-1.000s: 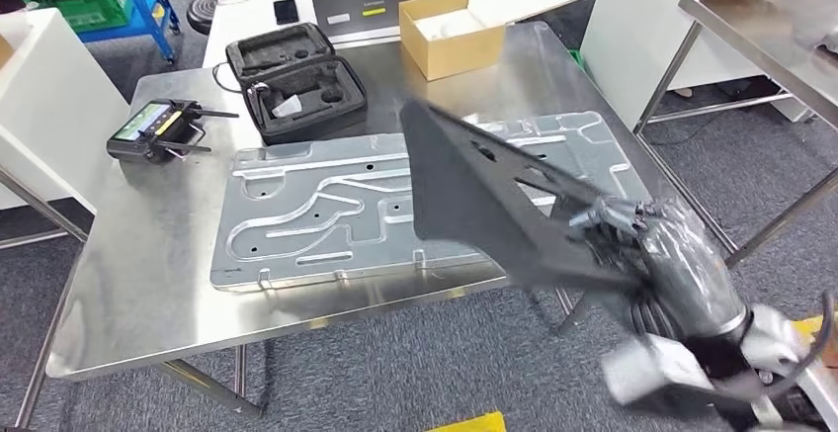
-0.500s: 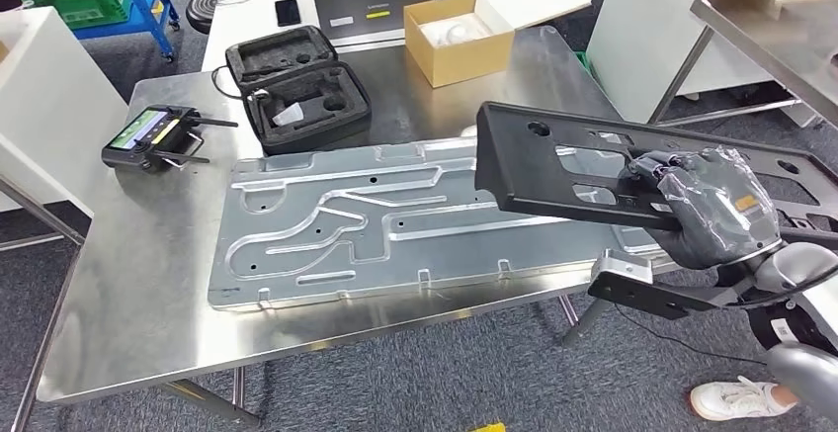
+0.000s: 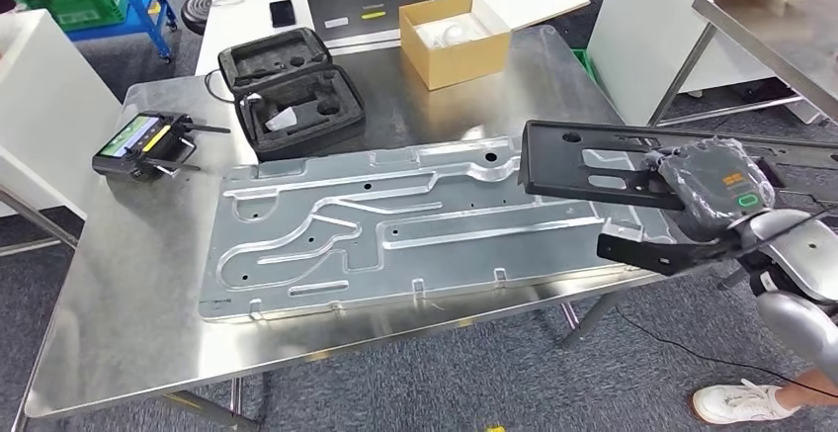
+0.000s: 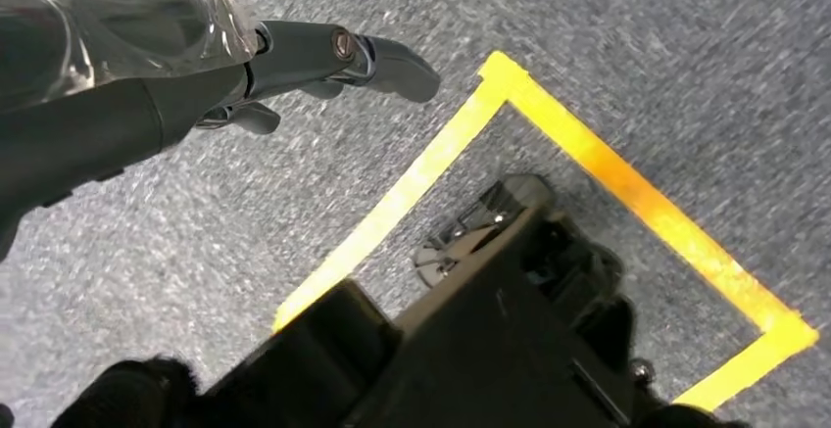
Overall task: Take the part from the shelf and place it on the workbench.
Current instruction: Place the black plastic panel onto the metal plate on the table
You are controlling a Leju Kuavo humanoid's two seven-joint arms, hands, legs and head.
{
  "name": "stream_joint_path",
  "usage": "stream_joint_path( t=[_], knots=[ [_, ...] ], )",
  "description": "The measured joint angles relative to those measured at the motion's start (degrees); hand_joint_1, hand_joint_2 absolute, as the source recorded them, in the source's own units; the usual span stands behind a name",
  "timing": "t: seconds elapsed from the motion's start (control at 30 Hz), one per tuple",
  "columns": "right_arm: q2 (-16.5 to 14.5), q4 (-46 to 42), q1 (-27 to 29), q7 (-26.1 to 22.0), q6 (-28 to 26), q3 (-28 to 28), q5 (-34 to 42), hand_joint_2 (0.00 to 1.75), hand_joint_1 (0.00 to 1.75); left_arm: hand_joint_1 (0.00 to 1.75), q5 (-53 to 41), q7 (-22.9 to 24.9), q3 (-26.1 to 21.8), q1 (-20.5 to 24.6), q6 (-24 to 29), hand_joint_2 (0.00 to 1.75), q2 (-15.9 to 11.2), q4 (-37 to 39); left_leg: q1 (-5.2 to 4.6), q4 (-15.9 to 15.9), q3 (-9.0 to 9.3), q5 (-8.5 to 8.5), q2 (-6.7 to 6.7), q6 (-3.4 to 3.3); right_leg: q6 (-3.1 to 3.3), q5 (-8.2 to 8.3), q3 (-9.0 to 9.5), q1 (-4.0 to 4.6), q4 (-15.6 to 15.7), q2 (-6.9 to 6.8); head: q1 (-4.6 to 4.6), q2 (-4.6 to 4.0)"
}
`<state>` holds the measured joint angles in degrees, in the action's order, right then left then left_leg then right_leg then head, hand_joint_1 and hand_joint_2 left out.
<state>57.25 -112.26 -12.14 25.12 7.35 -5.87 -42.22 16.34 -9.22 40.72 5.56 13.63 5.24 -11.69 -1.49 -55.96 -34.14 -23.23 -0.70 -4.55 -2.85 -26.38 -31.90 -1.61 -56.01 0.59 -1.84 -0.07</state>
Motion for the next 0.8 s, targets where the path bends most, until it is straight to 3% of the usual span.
stream_joint_path(
  t=[0.07,0.13,0.23,0.27,0.3,0.33,0.4,0.47,0.53,0.6,0.67,0.73,0.77,0.8],
  knots=[
    [-0.1,1.7,-2.0,-0.3,0.4,-1.8,-0.4,1.75,1.75,0.00,0.0,0.1,0.5,0.1,-0.1,1.75,0.1,0.0,0.02,0.9,0.43,0.33,-0.14,-0.15,-0.65,-0.03,0.30,-0.20,0.3,-0.15,0.00,0.00],
    [-0.3,3.1,-3.7,-0.5,0.5,-3.4,-0.5,1.75,1.75,0.00,-0.2,0.2,0.9,0.1,-0.3,1.75,0.1,0.0,0.38,2.4,1.54,0.84,-0.23,-0.54,-1.09,-1.29,-0.29,-0.24,-1.6,-0.32,-0.03,0.00],
    [-0.7,5.3,-5.8,-0.5,0.6,-5.9,-0.8,1.75,1.75,0.00,-0.6,0.6,1.5,0.2,-0.7,1.75,0.3,0.0,0.61,3.0,2.29,0.89,-0.26,-0.89,-1.71,-5.48,-5.72,-0.28,-12.0,-0.36,-0.08,0.00],
    [-1.0,6.1,-6.5,-0.5,0.6,-6.9,-0.9,1.75,1.75,0.00,-0.8,0.9,1.7,0.2,-0.9,1.75,0.3,0.0,0.63,3.0,2.35,0.78,-0.28,-0.89,-1.98,-5.82,-7.28,-0.41,-14.3,-0.37,-0.07,0.00],
    [-1.3,7.0,-7.3,-0.5,0.6,-8.1,-1.0,1.75,1.75,0.00,-0.9,1.1,2.0,0.2,-1.0,1.75,0.4,0.0,0.68,3.0,2.42,0.66,-0.30,-0.80,-2.25,-5.07,-7.87,-0.58,-14.5,-0.38,-0.07,0.00],
    [-1.8,8.0,-8.3,-0.5,0.5,-9.3,-1.1,1.75,1.75,0.00,-1.1,1.4,2.2,0.3,-1.0,1.75,0.4,0.0,0.78,2.8,2.50,0.48,-0.33,-0.59,-2.51,-3.22,-7.17,-0.80,-12.2,-0.40,-0.06,0.00],
    [-2.8,9.8,-10.3,-0.5,0.2,-11.5,-1.4,1.75,1.75,0.00,-1.4,1.8,2.6,0.5,-1.2,1.75,0.5,0.0,0.90,2.2,2.50,-0.14,-0.41,0.15,-3.01,0.81,-3.73,-1.16,-4.4,-0.35,-0.07,0.00],
    [-3.8,11.4,-11.8,-0.6,-0.1,-13.5,-1.6,1.75,1.75,0.00,-1.6,2.2,3.1,0.7,-1.3,1.75,0.5,0.0,0.80,1.4,2.21,-0.76,-0.50,0.92,-2.45,2.24,-1.70,-1.15,0.1,-0.10,-0.01,0.00],
    [-4.9,12.9,-13.2,-0.8,-0.7,-15.5,-1.7,1.75,1.75,0.00,-1.8,2.4,3.6,0.9,-1.5,1.75,0.5,0.0,0.77,1.2,1.98,-0.93,-0.55,1.35,-1.24,2.05,-1.76,-0.89,0.3,0.06,0.03,0.00],
    [-6.4,14.4,-15.1,-1.3,-1.7,-17.6,-2.0,1.75,1.75,0.00,-2.1,2.6,4.0,1.1,-1.7,1.75,0.5,0.0,0.99,0.3,1.56,-1.52,-0.51,1.87,-0.44,2.07,-1.83,-0.82,0.3,0.00,0.03,0.00],
    [-7.9,16.0,-17.3,-1.6,-2.8,-19.6,-2.3,1.75,1.75,0.00,-2.2,2.8,4.4,1.4,-1.7,1.75,0.5,0.0,1.23,-4.5,-0.83,-3.94,-0.43,2.52,0.11,2.09,-1.79,-0.85,0.3,-0.08,0.07,0.00],
    [-9.6,18.0,-19.3,-1.8,-3.5,-21.7,-2.6,1.75,1.75,0.00,-2.3,2.9,4.9,1.8,-1.8,1.75,0.6,0.0,1.31,-12.6,-5.13,-7.02,-0.41,2.87,0.38,2.02,-1.78,-0.76,0.3,-0.17,0.07,0.00],
    [-10.6,19.1,-20.1,-2.0,-3.9,-22.9,-2.7,1.75,1.75,0.00,-2.4,2.9,5.1,2.0,-1.9,1.75,0.6,0.0,1.31,-15.5,-6.77,-7.66,-0.42,2.89,0.45,1.96,-1.72,-0.68,0.3,-0.20,0.07,0.00],
    [-11.6,20.1,-21.0,-2.2,-4.2,-24.1,-2.7,1.75,1.75,0.00,-2.4,3.0,5.3,2.1,-2.1,1.75,0.6,0.0,1.30,-16.4,-7.46,-7.27,-0.43,2.78,0.52,1.89,-1.64,-0.60,0.3,-0.22,0.07,0.00]
  ],
)
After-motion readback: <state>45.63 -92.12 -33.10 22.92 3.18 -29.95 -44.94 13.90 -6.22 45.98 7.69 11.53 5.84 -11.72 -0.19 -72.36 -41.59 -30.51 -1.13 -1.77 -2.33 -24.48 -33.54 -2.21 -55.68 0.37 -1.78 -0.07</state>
